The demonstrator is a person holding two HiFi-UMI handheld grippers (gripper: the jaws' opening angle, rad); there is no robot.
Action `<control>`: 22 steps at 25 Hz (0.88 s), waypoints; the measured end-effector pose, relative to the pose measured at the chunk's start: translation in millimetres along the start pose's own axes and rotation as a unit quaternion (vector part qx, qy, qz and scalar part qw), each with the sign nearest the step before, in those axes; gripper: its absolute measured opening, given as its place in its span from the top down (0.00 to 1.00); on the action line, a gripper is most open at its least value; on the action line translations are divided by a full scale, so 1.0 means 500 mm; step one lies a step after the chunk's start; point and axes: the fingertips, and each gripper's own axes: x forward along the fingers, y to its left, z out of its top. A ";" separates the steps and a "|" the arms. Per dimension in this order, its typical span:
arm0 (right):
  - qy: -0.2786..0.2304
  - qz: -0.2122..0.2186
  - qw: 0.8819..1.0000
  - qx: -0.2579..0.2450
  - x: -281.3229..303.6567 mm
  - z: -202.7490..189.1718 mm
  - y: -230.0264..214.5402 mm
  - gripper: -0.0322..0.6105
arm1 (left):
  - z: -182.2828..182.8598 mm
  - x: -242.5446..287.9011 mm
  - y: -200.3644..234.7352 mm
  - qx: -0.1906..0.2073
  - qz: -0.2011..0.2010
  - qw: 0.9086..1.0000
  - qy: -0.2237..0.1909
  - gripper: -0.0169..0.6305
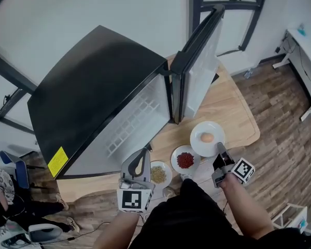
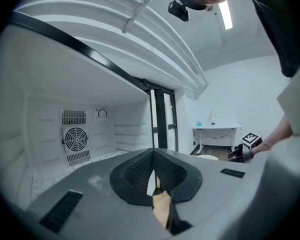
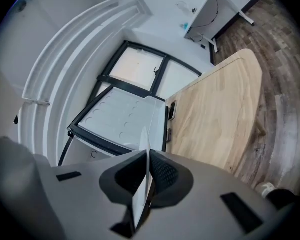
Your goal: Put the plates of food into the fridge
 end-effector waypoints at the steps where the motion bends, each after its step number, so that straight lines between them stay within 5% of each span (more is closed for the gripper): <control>1: 0.006 -0.003 1.000 0.000 0.003 -0.004 0.007 0.90 | 0.012 -0.005 0.011 0.001 0.004 1.000 -0.006 0.96; 7: 0.043 0.064 0.996 -0.042 0.045 -0.027 0.103 0.90 | 0.039 -0.045 0.060 0.003 0.035 0.999 -0.016 0.97; 13: 0.074 0.026 0.996 -0.030 0.061 -0.053 0.132 0.90 | 0.049 -0.096 0.077 -0.008 0.059 0.998 -0.015 0.97; 22: 0.135 0.117 0.982 -0.064 0.140 -0.134 0.243 0.90 | 0.081 -0.176 0.140 -0.007 0.123 0.992 -0.033 0.97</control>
